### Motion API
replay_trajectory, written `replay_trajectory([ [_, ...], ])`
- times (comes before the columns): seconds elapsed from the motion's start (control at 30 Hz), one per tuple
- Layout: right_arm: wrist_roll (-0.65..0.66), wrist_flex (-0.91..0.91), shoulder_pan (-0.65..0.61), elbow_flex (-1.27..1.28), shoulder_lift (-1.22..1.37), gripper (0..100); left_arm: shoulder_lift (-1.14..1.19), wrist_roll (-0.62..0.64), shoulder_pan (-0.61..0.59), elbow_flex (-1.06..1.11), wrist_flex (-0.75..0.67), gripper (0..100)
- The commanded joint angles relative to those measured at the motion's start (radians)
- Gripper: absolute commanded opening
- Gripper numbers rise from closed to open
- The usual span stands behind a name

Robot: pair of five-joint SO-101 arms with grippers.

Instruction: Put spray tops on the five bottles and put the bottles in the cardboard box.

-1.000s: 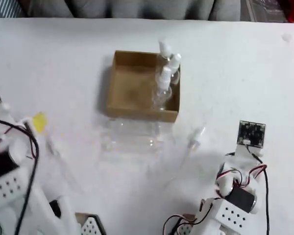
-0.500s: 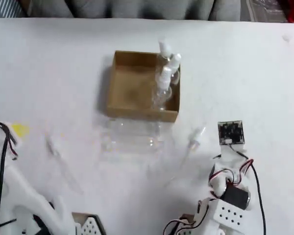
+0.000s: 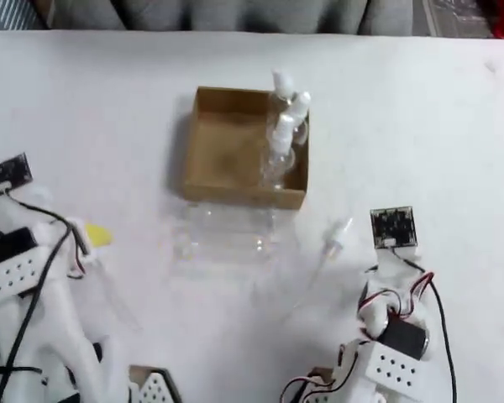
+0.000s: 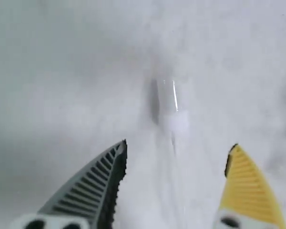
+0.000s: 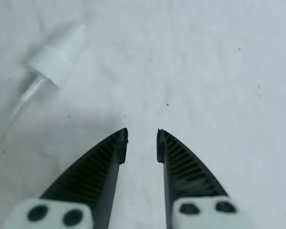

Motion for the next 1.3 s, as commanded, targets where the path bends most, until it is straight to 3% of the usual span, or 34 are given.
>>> replay_trajectory([
  [0.0, 0.009, 0.007, -0.01, -0.008, -0.004, 6.7, 0.008, 0.029, 0.013, 0.064, -0.146, 31],
  [0.27, 0.009, 0.019, -0.01, -0.008, -0.005, 6.7, 0.028, 0.101, 0.019, 0.103, -0.245, 31],
  [0.63, 0.009, 0.019, -0.01, -0.008, -0.005, 6.7, 0.446, 0.101, 0.025, -0.066, -0.31, 30],
  [0.73, 0.009, 0.019, -0.005, -0.008, -0.005, 6.7, 0.513, 0.114, 0.03, -0.101, -0.324, 24],
  [0.87, 0.009, 0.018, -0.004, -0.008, -0.005, 6.7, 0.558, 0.115, 0.03, -0.129, -0.324, 1],
  [0.97, 0.008, 0.016, -0.002, -0.008, -0.005, 6.7, 0.562, 0.115, 0.03, -0.129, -0.322, 6],
  [1.27, 0.003, 0.015, 0.002, -0.008, -0.005, 6.3, 0.561, 0.115, 0.042, -0.133, -0.299, 2],
])
